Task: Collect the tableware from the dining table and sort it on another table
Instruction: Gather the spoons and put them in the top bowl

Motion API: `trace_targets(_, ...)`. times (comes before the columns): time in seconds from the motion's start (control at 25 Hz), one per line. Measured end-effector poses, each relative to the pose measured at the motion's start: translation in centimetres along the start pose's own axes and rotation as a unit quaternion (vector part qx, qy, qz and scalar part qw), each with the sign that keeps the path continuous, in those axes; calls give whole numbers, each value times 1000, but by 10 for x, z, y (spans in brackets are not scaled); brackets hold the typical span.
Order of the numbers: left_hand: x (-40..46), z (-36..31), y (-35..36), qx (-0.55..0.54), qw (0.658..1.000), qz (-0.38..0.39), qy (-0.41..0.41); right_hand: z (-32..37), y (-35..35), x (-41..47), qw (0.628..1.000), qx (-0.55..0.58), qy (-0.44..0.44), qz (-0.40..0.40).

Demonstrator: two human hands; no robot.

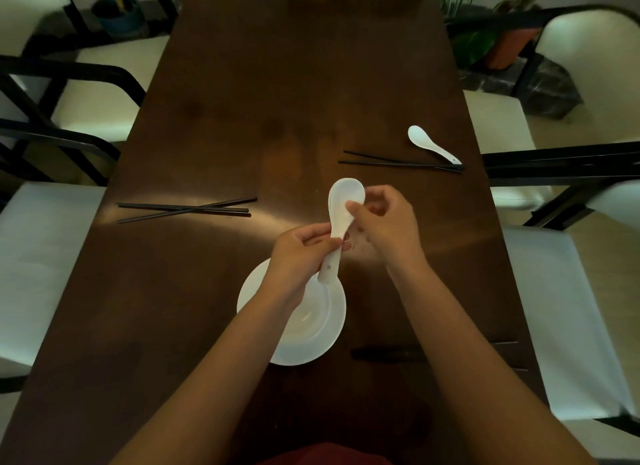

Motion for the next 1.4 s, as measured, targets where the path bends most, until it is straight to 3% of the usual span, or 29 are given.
trace_targets(0.12, -2, 1, 8, 30, 998, 53, -1, 15, -8, 11, 995, 2, -73, 68)
trace_targets(0.24, -2, 2, 17, 38, 996, 85, -7, 19, -16, 21, 990, -20, -113, 81)
trace_targets(0.4, 7, 5, 20, 5, 996, 81, -27, 10, -23, 44, 994, -33, -93, 50)
trace_targets(0.56, 27, 3, 25, -23, 997, 51, -44, -8, -16, 79, 987, 43, -1, 153)
trace_targets(0.64, 38, 5, 26, -46, 996, 37, -59, -25, -39, 126, 996, 40, 20, 74)
trace_targets(0.76, 54, 11, 26, -88, 992, 29, -88, -47, -80, 203, 974, -204, -51, -81)
trace_targets(0.88, 66, 18, 29, -107, 987, 10, -121, -64, -72, 251, 923, -366, -99, -60)
trace_targets(1.12, 87, 15, 42, -125, 983, -12, -133, -77, -49, 288, 880, -462, -100, -41)
trace_targets(1.28, 89, 11, 50, -141, 982, -13, -121, -60, -51, 285, 893, -436, -108, -42)
trace_targets(1.4, 85, 6, 57, -149, 984, -9, -98, -31, -55, 252, 960, -270, -73, -26)
Point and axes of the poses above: each hand's wrist, its own x-axis towards the middle knuckle, its own y-axis out of the palm, z = x × y, the point moved 9 cm from there along x, towards the middle knuckle, and after that the axes turned 12 degrees about -z, right-handed, at the moved point
